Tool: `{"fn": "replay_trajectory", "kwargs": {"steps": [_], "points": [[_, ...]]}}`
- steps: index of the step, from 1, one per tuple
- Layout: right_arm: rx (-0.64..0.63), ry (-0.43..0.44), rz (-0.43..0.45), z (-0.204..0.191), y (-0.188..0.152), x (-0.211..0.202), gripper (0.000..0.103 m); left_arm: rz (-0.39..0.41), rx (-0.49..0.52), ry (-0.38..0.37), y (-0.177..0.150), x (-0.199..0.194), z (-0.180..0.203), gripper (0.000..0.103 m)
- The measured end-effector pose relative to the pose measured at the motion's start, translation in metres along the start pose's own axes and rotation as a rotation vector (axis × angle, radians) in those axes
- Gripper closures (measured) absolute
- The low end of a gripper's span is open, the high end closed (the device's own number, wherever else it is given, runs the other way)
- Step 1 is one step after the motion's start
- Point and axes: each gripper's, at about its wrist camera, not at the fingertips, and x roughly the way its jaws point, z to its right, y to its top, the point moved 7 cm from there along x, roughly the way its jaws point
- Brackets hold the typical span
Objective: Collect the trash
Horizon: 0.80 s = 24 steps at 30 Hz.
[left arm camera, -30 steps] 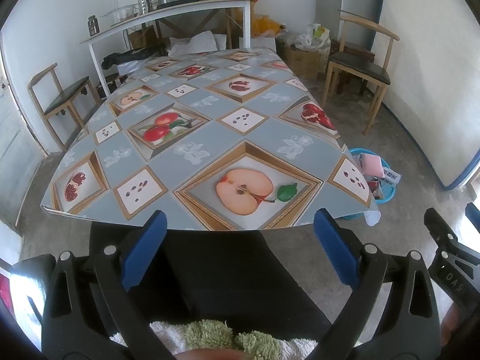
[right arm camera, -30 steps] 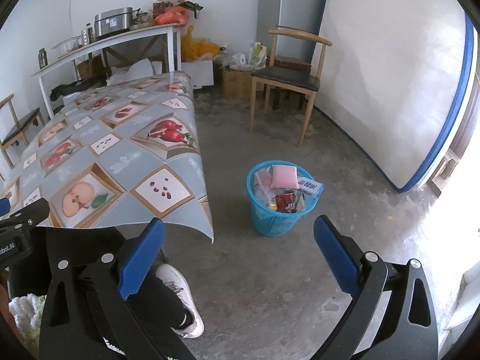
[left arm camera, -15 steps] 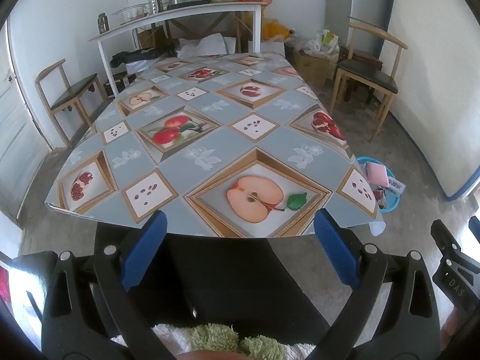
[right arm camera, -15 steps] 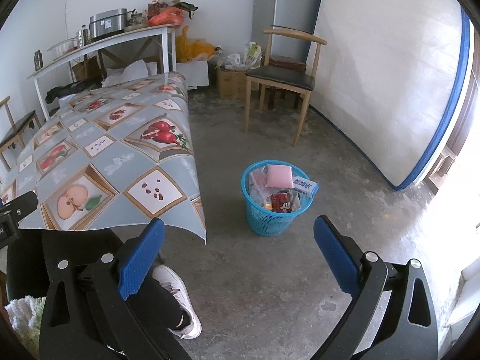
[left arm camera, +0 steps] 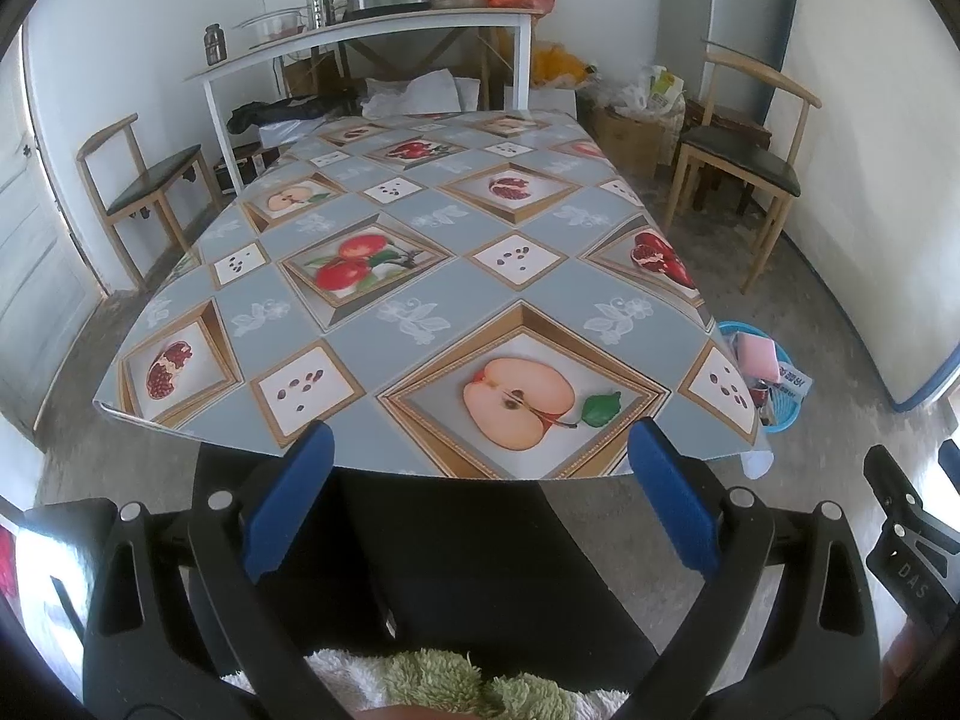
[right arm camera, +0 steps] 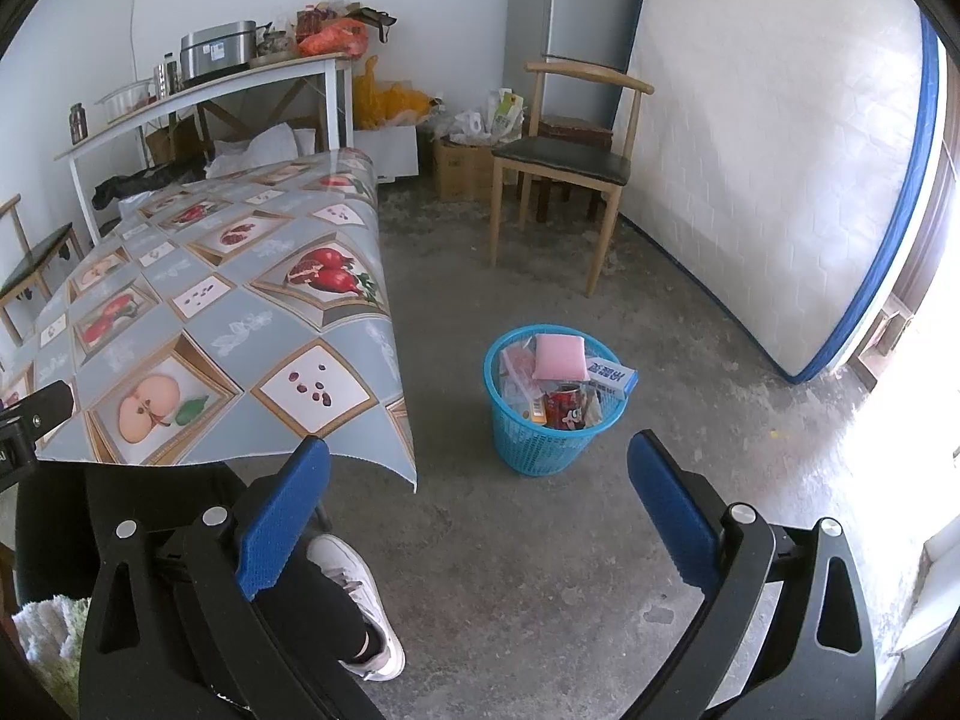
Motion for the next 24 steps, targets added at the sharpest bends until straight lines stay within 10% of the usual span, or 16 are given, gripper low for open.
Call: {"fn": "replay_trajectory", "kwargs": {"steps": [24], "points": [[0.0,-0.001,0.003,-0.0015,0.0002,-0.0005,0.007,-0.001,-0.001,-0.001,-0.0001,-0.0001,-0.0003,0.009]]}}
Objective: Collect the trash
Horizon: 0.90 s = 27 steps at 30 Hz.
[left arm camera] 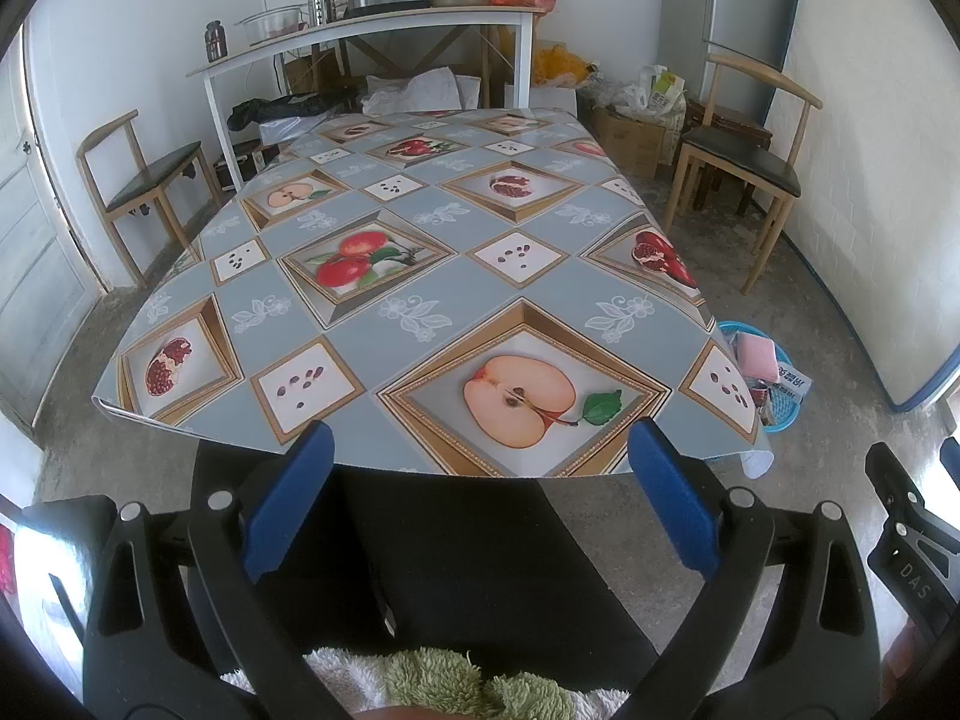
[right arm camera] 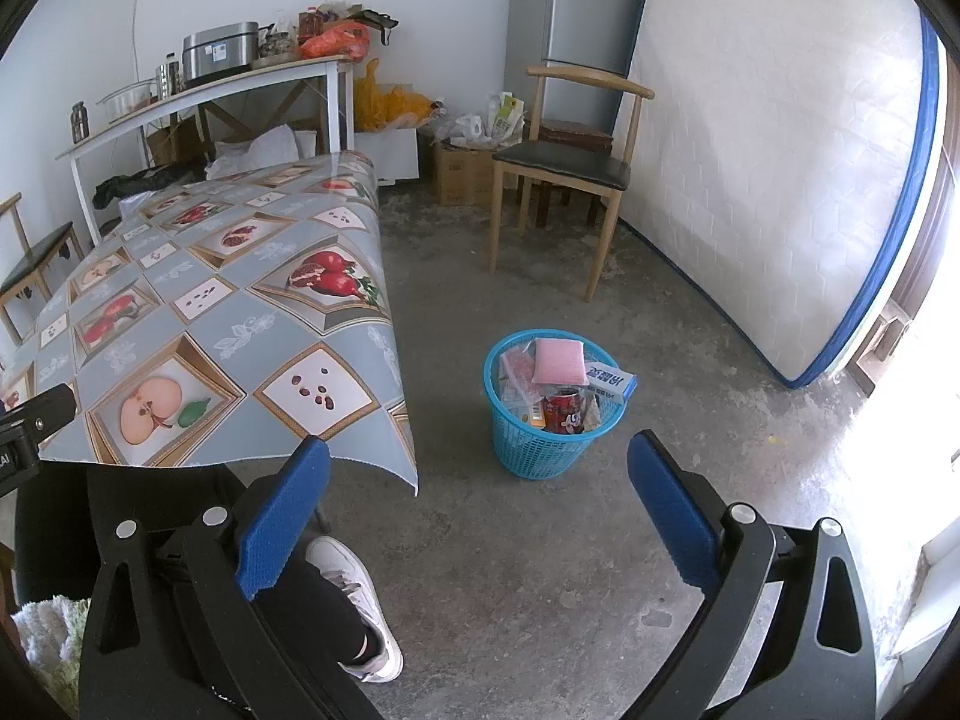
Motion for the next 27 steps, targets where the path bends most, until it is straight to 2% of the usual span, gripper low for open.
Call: {"fn": "replay_trajectory", "kwargs": {"steps": [27], "points": [[-0.01,0.006,0.014,-0.001,0.011,-0.005,0.007,0.0,0.0,-0.002,0.0,0.0,-0.001,0.009]]}}
